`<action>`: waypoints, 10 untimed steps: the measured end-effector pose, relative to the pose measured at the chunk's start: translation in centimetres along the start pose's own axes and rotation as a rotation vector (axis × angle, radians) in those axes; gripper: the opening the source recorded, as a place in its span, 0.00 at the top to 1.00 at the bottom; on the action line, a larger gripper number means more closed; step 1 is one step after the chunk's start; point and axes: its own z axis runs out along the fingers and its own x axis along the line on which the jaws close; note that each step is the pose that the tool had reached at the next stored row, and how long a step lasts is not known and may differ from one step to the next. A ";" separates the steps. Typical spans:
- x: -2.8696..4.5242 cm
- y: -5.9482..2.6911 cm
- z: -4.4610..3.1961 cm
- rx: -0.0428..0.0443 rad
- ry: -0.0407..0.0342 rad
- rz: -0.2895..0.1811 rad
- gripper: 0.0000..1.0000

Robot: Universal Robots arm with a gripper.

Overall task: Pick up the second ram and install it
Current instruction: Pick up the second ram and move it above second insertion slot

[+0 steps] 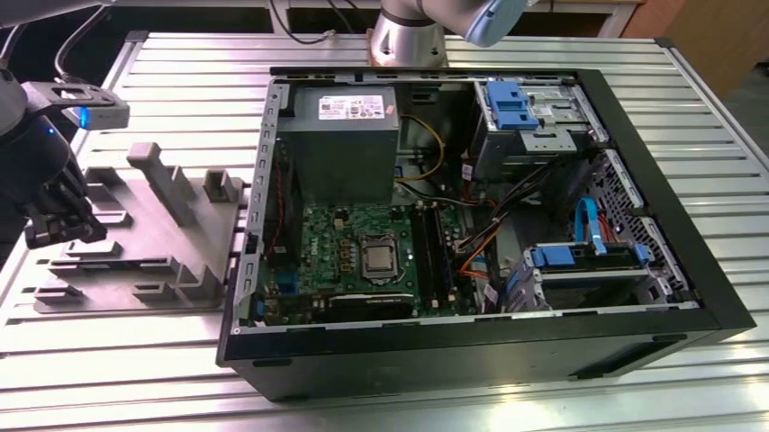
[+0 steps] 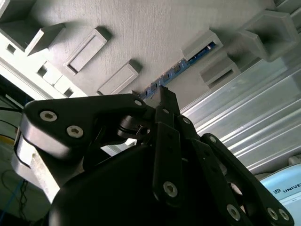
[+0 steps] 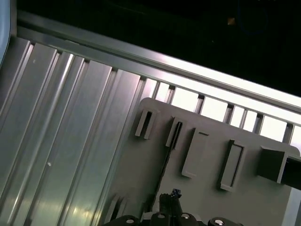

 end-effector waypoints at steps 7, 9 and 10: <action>0.00 0.00 0.18 0.0014 -0.0023 0.053 0.90; 0.01 -0.01 0.29 0.0024 -0.0039 0.089 0.90; 0.01 -0.01 0.36 0.0029 -0.0047 0.108 0.90</action>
